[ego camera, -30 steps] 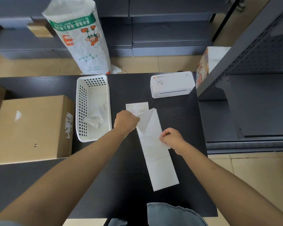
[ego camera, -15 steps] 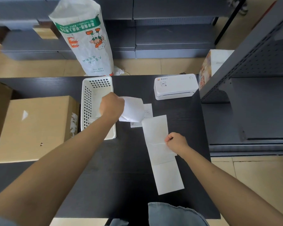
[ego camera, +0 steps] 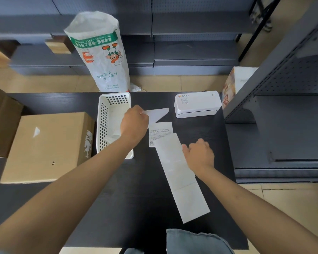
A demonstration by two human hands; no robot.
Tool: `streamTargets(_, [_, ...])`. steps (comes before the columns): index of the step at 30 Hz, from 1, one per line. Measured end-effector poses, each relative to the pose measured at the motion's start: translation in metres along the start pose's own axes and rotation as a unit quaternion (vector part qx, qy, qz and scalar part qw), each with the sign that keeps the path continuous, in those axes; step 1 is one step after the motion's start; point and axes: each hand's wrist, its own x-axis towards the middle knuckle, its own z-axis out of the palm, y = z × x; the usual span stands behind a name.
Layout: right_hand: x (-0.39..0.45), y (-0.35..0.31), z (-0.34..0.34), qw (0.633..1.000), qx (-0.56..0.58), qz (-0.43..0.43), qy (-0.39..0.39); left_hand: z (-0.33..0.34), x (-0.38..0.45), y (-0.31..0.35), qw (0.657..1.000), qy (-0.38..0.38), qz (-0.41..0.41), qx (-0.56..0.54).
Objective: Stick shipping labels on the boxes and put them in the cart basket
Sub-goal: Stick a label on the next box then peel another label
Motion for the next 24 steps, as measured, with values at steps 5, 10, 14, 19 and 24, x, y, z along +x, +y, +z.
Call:
streamTargets(5, [0.022,-0.054,-0.041,0.904,0.416,0.067,-0.077,-0.009,-0.023,0.006,0.996,-0.004,0.084,0.025])
streamTargets(10, [0.032,-0.094,-0.071,0.782,0.573,0.184,-0.161,-0.015,-0.050,0.006,0.981,-0.001,0.168,0.101])
streamTargets(14, [0.028,-0.108,-0.073,0.775,0.576,0.204,-0.162,-0.030,-0.064,-0.009,0.968,-0.011,0.220,0.123])
streamTargets(19, [0.020,-0.136,-0.061,0.812,0.545,0.171,-0.121,-0.056,-0.063,-0.052,0.972,-0.016,0.198,0.123])
streamTargets(24, [0.009,-0.185,-0.043,0.804,0.569,0.136,-0.103,-0.097,-0.041,-0.117,0.974,0.006,0.172,0.148])
